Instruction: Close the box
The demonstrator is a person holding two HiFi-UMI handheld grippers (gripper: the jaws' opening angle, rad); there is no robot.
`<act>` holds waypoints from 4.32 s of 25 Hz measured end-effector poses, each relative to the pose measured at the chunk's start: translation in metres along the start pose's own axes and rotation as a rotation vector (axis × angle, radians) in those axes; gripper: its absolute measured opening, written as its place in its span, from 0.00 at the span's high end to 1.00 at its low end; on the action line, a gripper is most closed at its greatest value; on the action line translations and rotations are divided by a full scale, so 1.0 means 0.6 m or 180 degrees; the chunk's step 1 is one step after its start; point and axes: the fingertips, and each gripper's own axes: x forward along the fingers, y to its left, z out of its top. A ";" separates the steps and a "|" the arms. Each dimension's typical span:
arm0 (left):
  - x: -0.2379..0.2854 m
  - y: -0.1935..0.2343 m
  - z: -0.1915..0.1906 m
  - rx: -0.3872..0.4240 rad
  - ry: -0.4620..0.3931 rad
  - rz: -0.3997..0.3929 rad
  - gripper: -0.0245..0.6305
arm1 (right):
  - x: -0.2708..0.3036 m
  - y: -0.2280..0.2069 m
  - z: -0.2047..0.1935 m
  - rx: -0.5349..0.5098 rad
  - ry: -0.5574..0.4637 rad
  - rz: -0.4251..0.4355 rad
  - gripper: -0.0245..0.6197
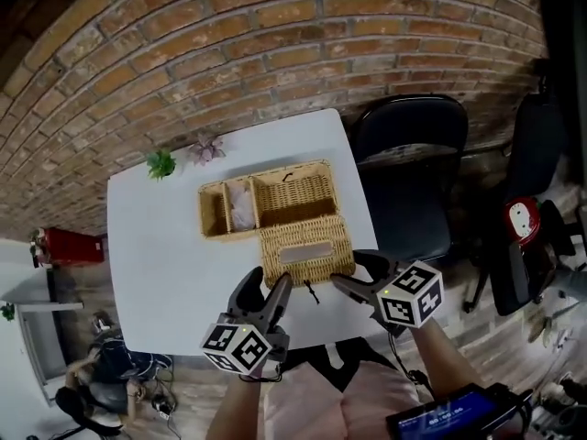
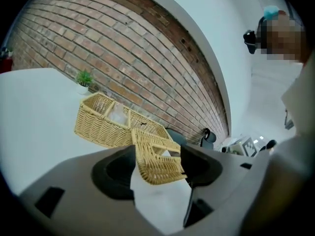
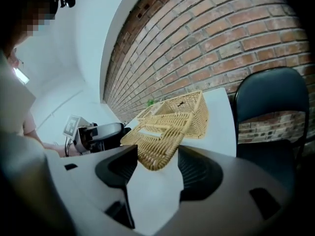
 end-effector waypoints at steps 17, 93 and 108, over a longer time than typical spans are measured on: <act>-0.047 -0.031 0.045 0.0310 -0.0169 -0.0022 0.52 | -0.022 0.030 0.035 0.0349 -0.0021 0.0264 0.54; 0.040 -0.028 0.217 0.0721 -0.0693 -0.0089 0.57 | 0.002 -0.054 0.265 -0.1413 -0.0763 -0.0881 0.79; 0.059 -0.005 0.224 0.0774 -0.0696 0.0002 0.57 | 0.030 -0.092 0.280 -0.1270 -0.0742 -0.0902 0.78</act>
